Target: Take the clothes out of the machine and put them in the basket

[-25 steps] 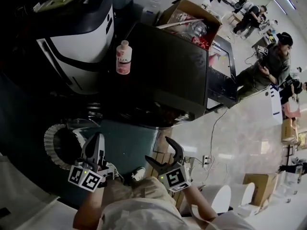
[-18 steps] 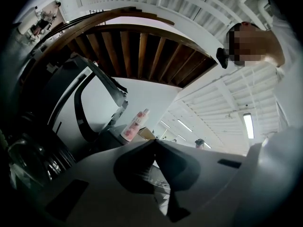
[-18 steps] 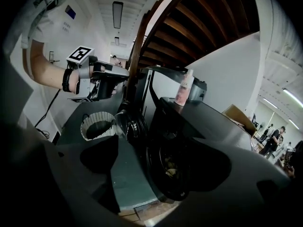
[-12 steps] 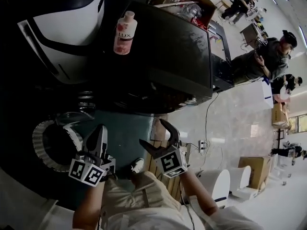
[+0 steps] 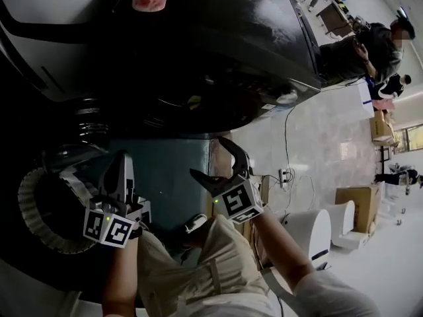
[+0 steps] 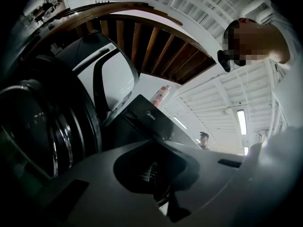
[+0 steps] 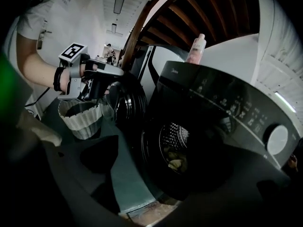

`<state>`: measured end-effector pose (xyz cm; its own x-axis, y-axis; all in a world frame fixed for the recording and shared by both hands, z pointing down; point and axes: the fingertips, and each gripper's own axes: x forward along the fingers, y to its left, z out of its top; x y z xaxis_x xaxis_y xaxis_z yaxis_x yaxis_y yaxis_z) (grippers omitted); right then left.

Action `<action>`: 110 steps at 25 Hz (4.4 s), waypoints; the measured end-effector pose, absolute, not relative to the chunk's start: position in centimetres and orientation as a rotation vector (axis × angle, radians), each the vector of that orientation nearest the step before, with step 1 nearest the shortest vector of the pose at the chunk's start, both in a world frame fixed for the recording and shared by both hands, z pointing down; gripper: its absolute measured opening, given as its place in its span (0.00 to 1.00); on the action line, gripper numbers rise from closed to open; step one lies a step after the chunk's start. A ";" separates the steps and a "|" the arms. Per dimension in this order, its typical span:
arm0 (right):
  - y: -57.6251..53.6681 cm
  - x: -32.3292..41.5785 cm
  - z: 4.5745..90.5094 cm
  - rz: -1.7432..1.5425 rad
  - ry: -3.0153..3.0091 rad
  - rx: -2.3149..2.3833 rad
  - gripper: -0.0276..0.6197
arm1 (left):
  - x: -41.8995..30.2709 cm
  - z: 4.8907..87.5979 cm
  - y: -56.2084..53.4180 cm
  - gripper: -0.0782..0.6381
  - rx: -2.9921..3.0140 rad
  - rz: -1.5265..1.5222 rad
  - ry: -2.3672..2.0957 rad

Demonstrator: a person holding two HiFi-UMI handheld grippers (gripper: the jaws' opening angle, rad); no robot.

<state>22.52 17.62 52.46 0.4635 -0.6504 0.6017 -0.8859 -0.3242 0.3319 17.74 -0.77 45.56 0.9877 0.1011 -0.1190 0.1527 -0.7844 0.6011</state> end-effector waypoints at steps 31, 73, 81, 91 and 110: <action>14.1 42.0 75.6 0.089 -1.239 1.997 0.73 | 28.1 75.1 3.8 0.13 2.487 -0.320 0.507; 16.1 61.0 95.2 0.954 -0.800 1.426 0.81 | 21.7 75.0 1.0 0.13 2.787 -0.273 0.463; 16.0 59.5 93.8 0.841 -0.739 1.317 0.39 | 20.8 73.9 1.2 0.13 2.782 -0.317 0.477; 16.6 59.5 88.7 0.609 -0.717 1.413 0.31 | 20.2 72.2 1.5 0.13 2.728 -0.394 0.456; 14.5 50.7 80.9 0.336 -0.898 1.474 0.31 | 21.3 66.0 3.1 0.13 2.592 -0.191 0.344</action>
<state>50.75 14.53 80.94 0.6474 -0.3205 0.6915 -0.6954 0.1228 0.7081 21.34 3.12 66.00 0.9579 0.2059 -0.1999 0.2785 -0.8355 0.4736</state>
